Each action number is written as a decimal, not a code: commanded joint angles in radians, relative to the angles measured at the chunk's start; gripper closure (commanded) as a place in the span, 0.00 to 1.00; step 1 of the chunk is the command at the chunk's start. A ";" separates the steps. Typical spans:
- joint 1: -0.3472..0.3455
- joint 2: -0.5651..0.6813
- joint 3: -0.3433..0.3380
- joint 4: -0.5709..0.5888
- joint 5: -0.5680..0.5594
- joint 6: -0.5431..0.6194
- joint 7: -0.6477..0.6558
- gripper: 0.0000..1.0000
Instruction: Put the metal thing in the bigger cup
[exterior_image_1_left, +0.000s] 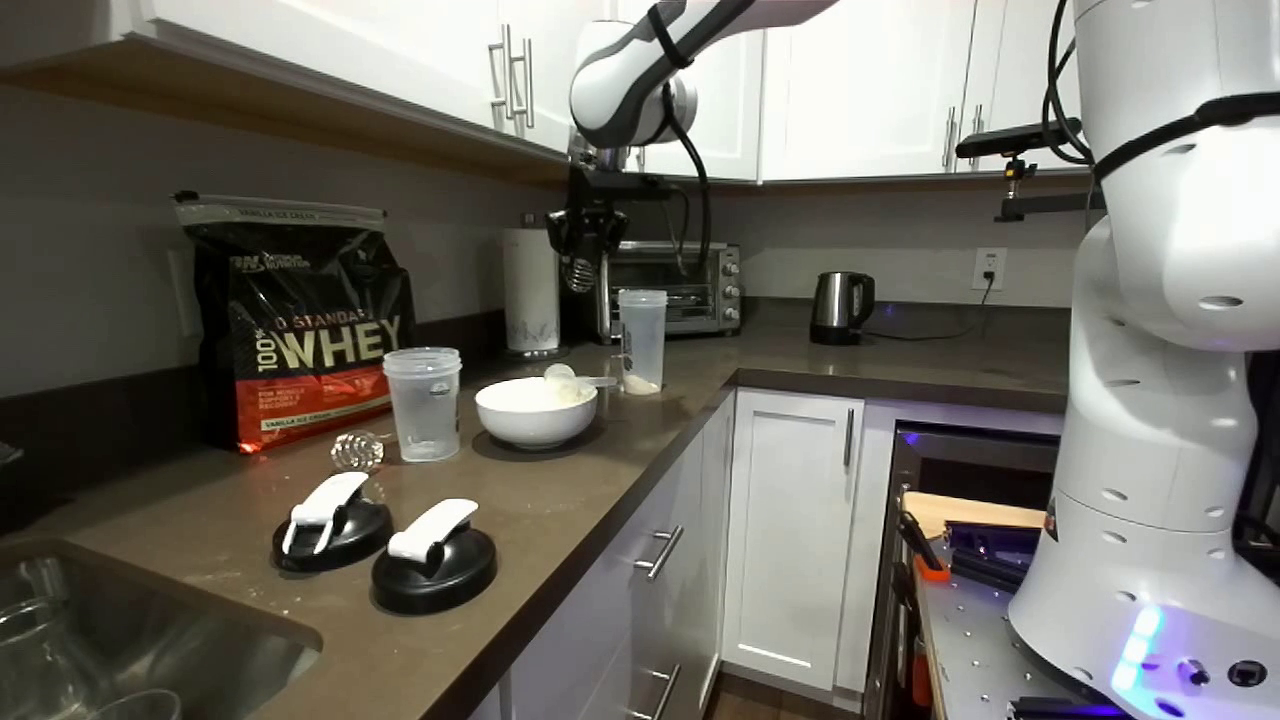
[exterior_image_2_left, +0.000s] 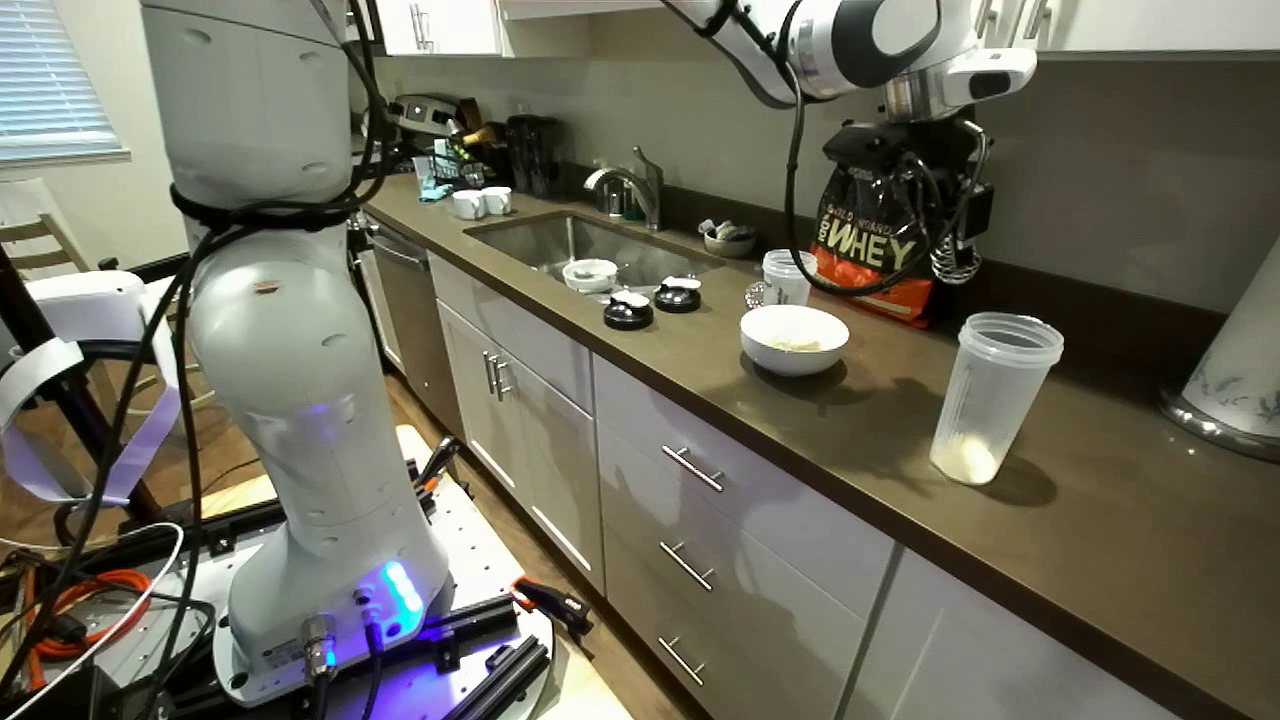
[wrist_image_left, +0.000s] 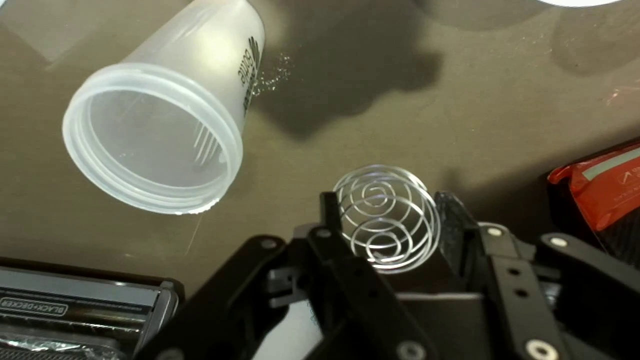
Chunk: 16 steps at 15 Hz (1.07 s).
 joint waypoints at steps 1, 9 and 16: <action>-0.021 -0.032 0.004 -0.020 -0.032 -0.011 0.016 0.72; -0.038 -0.033 -0.012 -0.015 -0.037 -0.015 0.025 0.72; -0.050 -0.031 -0.026 -0.014 -0.046 -0.013 0.035 0.73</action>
